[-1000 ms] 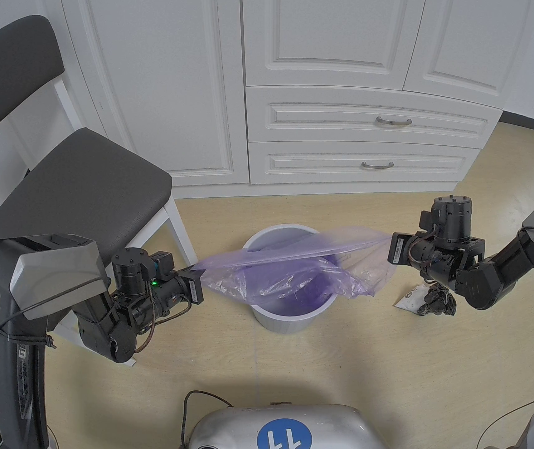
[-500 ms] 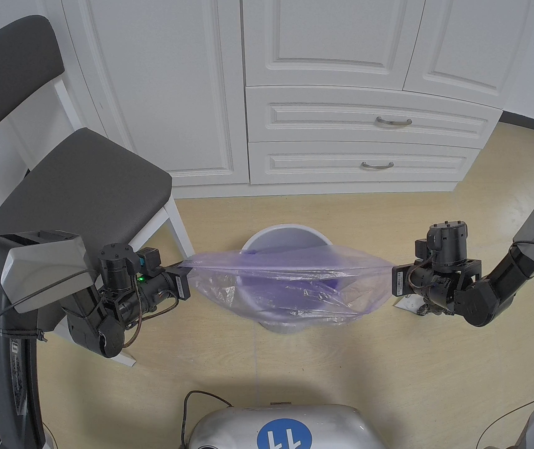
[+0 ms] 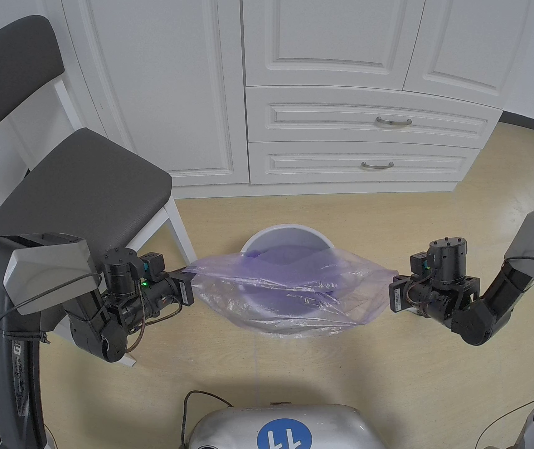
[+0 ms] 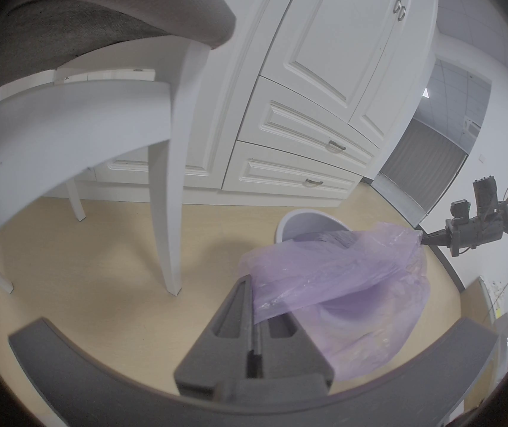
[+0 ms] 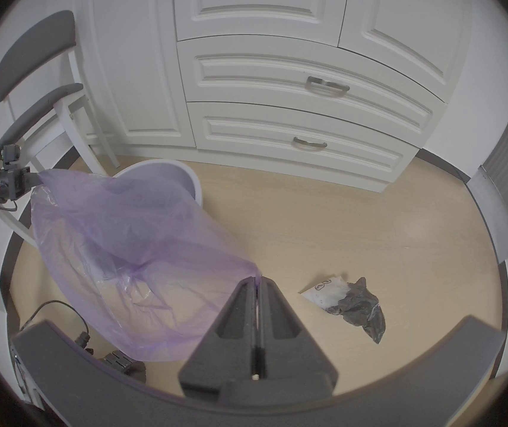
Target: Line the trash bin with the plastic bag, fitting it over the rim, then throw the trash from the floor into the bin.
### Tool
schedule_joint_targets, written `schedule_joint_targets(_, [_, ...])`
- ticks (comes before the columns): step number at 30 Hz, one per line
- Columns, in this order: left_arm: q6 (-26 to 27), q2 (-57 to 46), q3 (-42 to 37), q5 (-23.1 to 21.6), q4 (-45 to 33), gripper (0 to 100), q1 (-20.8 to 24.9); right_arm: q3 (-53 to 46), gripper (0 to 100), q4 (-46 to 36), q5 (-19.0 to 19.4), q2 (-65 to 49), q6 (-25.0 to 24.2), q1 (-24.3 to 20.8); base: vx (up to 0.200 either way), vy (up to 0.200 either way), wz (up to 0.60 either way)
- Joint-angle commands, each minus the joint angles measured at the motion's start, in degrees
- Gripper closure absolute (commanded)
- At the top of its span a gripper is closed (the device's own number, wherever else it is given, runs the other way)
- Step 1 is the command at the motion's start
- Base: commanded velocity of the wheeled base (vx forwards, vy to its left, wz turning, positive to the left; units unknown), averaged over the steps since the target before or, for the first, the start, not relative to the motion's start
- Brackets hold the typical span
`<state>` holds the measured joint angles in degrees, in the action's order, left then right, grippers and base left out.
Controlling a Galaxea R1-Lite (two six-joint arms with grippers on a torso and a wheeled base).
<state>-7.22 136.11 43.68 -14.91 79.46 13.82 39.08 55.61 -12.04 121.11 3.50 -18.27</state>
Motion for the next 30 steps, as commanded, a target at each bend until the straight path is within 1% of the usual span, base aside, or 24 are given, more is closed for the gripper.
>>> schedule_joint_targets(1, [-0.17,3.11,0.88,0.32,0.70,100,1.64,0.64,100,1.34,-0.26,5.01,-0.33,-2.03,0.000,0.000,0.00])
schedule_joint_targets(3, [-0.25,3.99,1.85,0.58,1.66,100,2.08,1.26,100,2.66,-0.44,6.42,-0.42,-2.56,0.000,0.000,0.00])
schedule_joint_targets(5, [-0.52,6.45,4.40,1.02,4.13,100,2.70,2.84,100,7.14,-1.84,9.76,-0.51,-2.91,0.000,0.000,0.00])
schedule_joint_targets(6, [-0.52,6.45,4.40,1.02,4.13,100,2.70,2.84,100,7.14,-1.84,9.76,-0.51,-2.91,0.000,0.000,0.00])
schedule_joint_targets(8, [-0.61,7.42,6.68,3.40,4.92,100,2.70,4.86,100,10.22,-3.16,12.74,-0.51,-2.64,0.000,0.000,0.00])
schedule_joint_targets(10, [-0.69,7.86,8.18,4.98,4.92,100,2.52,6.00,100,10.57,-3.51,13.71,-0.60,-2.47,0.000,0.000,0.00])
schedule_joint_targets(11, [-0.78,8.56,10.29,6.65,5.00,100,2.35,7.15,100,10.66,-3.69,14.33,-0.77,-2.29,0.000,0.000,0.00])
schedule_joint_targets(14, [-0.78,9.88,13.98,10.08,5.09,100,2.17,9.08,100,10.66,-4.22,15.03,-2.97,-2.38,0.000,0.000,0.00])
schedule_joint_targets(15, [-0.87,9.97,15.38,11.31,5.00,100,1.91,10.22,100,10.66,-4.48,15.03,-4.47,-2.56,0.000,0.000,0.00])
schedule_joint_targets(16, [-1.04,9.97,15.91,11.75,5.09,100,1.73,10.93,100,10.66,-4.74,15.03,-5.34,-2.64,0.000,0.000,0.00])
schedule_joint_targets(18, [-2.45,9.44,16.70,12.10,5.09,100,1.64,12.86,100,10.92,-5.27,14.77,-7.45,-2.82,0.000,0.000,0.00])
schedule_joint_targets(22, [-4.30,8.21,16.53,12.10,6.24,100,1.64,15.06,100,12.68,-5.53,15.12,-9.30,-2.82,0.000,0.000,0.00])
schedule_joint_targets(27, [-4.21,9.00,16.00,12.01,6.41,100,1.73,14.09,100,11.97,-5.53,15.38,-8.95,-2.82,0.000,0.000,0.00])
schedule_joint_targets(30, [-3.86,9.70,13.36,11.31,5.88,100,2.08,11.89,100,10.92,-5.45,15.47,-8.33,-2.82,0.000,0.000,0.00])
